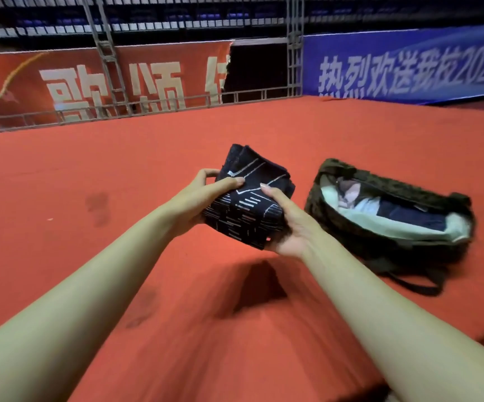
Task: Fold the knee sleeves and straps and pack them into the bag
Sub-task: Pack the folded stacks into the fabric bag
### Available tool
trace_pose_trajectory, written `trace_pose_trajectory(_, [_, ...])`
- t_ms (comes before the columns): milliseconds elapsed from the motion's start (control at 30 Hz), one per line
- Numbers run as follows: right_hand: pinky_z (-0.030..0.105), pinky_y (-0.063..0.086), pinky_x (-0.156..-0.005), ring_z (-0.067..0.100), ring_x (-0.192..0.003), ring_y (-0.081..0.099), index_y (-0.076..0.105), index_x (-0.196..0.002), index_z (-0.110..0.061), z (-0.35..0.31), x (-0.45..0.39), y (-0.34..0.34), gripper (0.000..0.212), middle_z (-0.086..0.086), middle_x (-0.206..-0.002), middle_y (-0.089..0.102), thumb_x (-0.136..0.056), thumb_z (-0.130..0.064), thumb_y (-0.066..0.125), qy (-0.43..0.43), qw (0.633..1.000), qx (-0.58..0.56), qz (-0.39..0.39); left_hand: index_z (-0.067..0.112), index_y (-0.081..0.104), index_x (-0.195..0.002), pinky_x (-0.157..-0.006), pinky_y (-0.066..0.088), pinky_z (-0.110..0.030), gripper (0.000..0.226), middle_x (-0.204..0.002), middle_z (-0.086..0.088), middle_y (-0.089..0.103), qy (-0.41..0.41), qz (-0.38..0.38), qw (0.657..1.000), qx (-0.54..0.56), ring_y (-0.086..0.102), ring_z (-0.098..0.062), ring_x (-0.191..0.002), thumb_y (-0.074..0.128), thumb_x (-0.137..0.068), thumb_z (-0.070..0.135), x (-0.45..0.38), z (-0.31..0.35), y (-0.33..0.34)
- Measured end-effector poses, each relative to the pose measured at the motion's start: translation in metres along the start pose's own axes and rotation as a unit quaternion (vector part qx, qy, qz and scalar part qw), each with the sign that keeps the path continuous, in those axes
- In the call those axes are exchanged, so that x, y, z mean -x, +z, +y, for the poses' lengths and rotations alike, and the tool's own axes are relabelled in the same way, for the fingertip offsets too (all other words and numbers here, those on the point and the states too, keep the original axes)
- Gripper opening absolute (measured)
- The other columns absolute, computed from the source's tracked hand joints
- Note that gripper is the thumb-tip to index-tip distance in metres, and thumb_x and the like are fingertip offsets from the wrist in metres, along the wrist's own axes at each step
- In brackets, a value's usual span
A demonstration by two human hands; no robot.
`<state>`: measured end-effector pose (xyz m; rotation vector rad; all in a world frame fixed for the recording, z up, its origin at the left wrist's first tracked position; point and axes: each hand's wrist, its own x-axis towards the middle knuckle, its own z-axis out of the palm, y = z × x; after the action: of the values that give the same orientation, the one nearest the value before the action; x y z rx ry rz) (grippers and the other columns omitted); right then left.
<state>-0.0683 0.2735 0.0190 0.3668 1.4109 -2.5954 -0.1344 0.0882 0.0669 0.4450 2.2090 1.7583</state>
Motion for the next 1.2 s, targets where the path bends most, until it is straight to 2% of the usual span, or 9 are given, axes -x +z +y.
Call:
trace_pose_trajectory(167, [0.052, 0.056, -0.097, 0.032, -0.103, 0.075, 0.068, -0.119, -0.022, -0.048, 0.033, -0.068, 0.041, 0.012, -0.114, 0.077, -0.084, -0.039, 0.080, -0.076, 0.996, 0.003, 0.039, 0.029, 0.049, -0.129, -0.079, 0.059, -0.043, 0.057, -0.111, -0.004, 0.076, 0.023, -0.057, 0.998, -0.002, 0.074, -0.017, -0.088, 0.080, -0.085, 0.051, -0.026, 0.026, 0.083])
trace_pose_trajectory(500, [0.044, 0.063, -0.076, 0.025, -0.087, 0.076, 0.072, -0.120, -0.010, -0.132, 0.068, -0.165, 0.034, 0.012, -0.106, 0.079, -0.092, -0.029, 0.075, -0.197, 0.962, 0.116, 0.150, 0.023, 0.043, -0.146, -0.084, 0.061, -0.039, 0.068, -0.112, 0.005, 0.075, 0.042, -0.110, 0.993, 0.001, 0.073, -0.012, -0.092, 0.067, -0.094, 0.060, -0.071, 0.064, 0.189])
trace_pose_trajectory(600, [0.044, 0.062, -0.072, 0.027, -0.087, 0.076, 0.070, -0.119, -0.010, -0.143, 0.062, -0.195, 0.033, 0.010, -0.098, 0.080, -0.090, -0.026, 0.077, -0.218, 0.956, 0.092, 0.176, 0.020, 0.062, -0.114, -0.091, 0.055, -0.043, 0.027, -0.094, 0.003, 0.073, 0.038, -0.101, 0.994, 0.001, 0.067, -0.015, -0.083, 0.044, -0.111, 0.040, -0.076, 0.064, 0.210])
trace_pose_trajectory(700, [0.044, 0.061, -0.070, 0.025, -0.081, 0.077, 0.071, -0.118, -0.013, -0.147, 0.053, -0.221, 0.035, 0.009, -0.095, 0.079, -0.087, -0.027, 0.079, -0.202, 0.958, 0.074, 0.190, 0.021, 0.059, -0.101, -0.093, 0.054, -0.048, 0.013, -0.098, -0.006, 0.068, 0.027, -0.131, 0.988, -0.076, 0.062, -0.024, -0.092, 0.051, -0.106, 0.012, -0.082, 0.048, 0.216])
trace_pose_trajectory(800, [0.045, 0.062, -0.075, 0.026, -0.077, 0.076, 0.071, -0.110, -0.013, -0.143, 0.035, -0.241, 0.027, 0.010, -0.089, 0.078, -0.088, -0.027, 0.078, -0.171, 0.962, 0.067, 0.204, 0.024, 0.063, -0.106, -0.087, 0.055, -0.038, 0.016, -0.104, -0.005, 0.068, 0.119, -0.146, 0.937, -0.295, 0.063, -0.020, -0.091, 0.070, -0.094, 0.017, -0.095, 0.022, 0.209])
trace_pose_trajectory(900, [0.046, 0.060, -0.082, 0.027, -0.078, 0.074, 0.072, -0.100, -0.015, -0.136, 0.020, -0.253, 0.017, 0.009, -0.087, 0.077, -0.089, -0.028, 0.075, -0.134, 0.969, 0.080, 0.190, 0.020, 0.064, -0.126, -0.095, 0.042, -0.018, 0.045, -0.116, 0.004, 0.070, 0.272, -0.159, 0.813, -0.489, 0.052, -0.014, -0.105, 0.078, -0.083, 0.024, -0.097, -0.008, 0.210])
trace_pose_trajectory(967, [0.049, 0.059, -0.092, 0.028, -0.083, 0.075, 0.074, -0.107, -0.013, -0.136, 0.012, -0.256, 0.028, 0.010, -0.092, 0.078, -0.086, -0.031, 0.078, -0.137, 0.965, 0.117, 0.193, 0.023, 0.063, -0.132, -0.098, 0.042, -0.032, 0.055, -0.119, 0.002, 0.069, 0.307, -0.166, 0.752, -0.559, 0.050, -0.024, -0.107, 0.079, -0.081, 0.035, -0.101, -0.025, 0.216])
trace_pose_trajectory(1067, [0.055, 0.056, -0.098, 0.032, -0.094, 0.076, 0.072, -0.119, -0.007, -0.146, 0.002, -0.258, 0.063, 0.012, -0.102, 0.079, -0.068, -0.041, 0.086, -0.163, 0.948, 0.169, 0.215, 0.034, 0.069, -0.126, -0.096, 0.052, -0.044, 0.038, -0.131, 0.006, 0.067, 0.286, -0.153, 0.748, -0.579, 0.060, -0.025, -0.120, 0.070, -0.088, 0.035, -0.114, -0.030, 0.221])
trace_pose_trajectory(1200, [0.057, 0.060, -0.090, 0.033, -0.098, 0.075, 0.058, -0.131, -0.011, -0.156, -0.014, -0.267, 0.087, 0.010, -0.113, 0.075, -0.059, -0.051, 0.087, -0.190, 0.927, 0.174, 0.274, 0.027, 0.074, -0.102, -0.080, 0.055, -0.043, 0.011, -0.104, 0.001, 0.073, 0.303, -0.128, 0.781, -0.530, 0.066, -0.030, -0.097, 0.066, -0.094, 0.026, -0.125, -0.028, 0.221])
